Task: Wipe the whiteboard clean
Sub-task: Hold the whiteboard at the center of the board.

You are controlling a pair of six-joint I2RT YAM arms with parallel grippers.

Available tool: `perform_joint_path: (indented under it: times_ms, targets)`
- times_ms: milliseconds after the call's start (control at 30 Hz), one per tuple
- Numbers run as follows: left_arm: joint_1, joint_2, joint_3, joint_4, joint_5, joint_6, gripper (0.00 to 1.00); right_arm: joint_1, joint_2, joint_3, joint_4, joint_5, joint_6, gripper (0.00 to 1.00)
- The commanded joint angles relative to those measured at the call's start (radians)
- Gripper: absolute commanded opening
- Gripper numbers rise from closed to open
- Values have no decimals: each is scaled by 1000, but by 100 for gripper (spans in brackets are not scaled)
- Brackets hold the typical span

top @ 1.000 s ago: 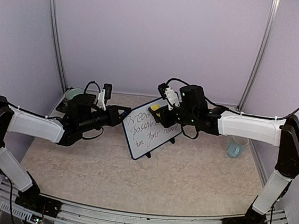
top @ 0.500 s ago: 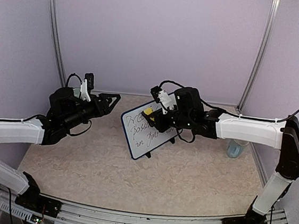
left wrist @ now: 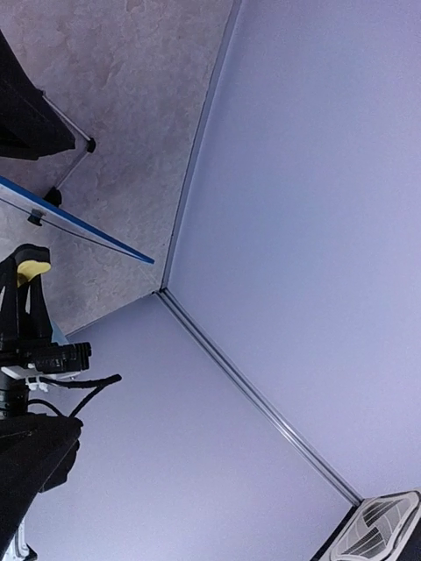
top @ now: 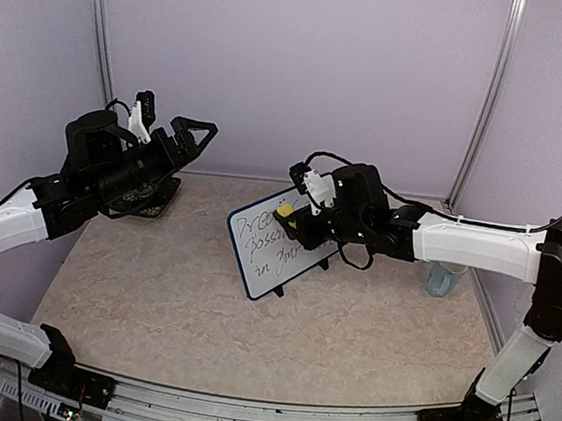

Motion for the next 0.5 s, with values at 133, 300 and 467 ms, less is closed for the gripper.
perform_joint_path:
  times_ms: [133,300,467]
  targets:
    - [-39,9,186,-238,-127,-66,99,4,-56,47,-94,39,17,19]
    - [-34,34,241,-240,-83,-71,99,4,-61,65,-120,62,17,19]
    - [-37,33,274,-246,-56,-70,99,4,-65,66,-117,66,17,19]
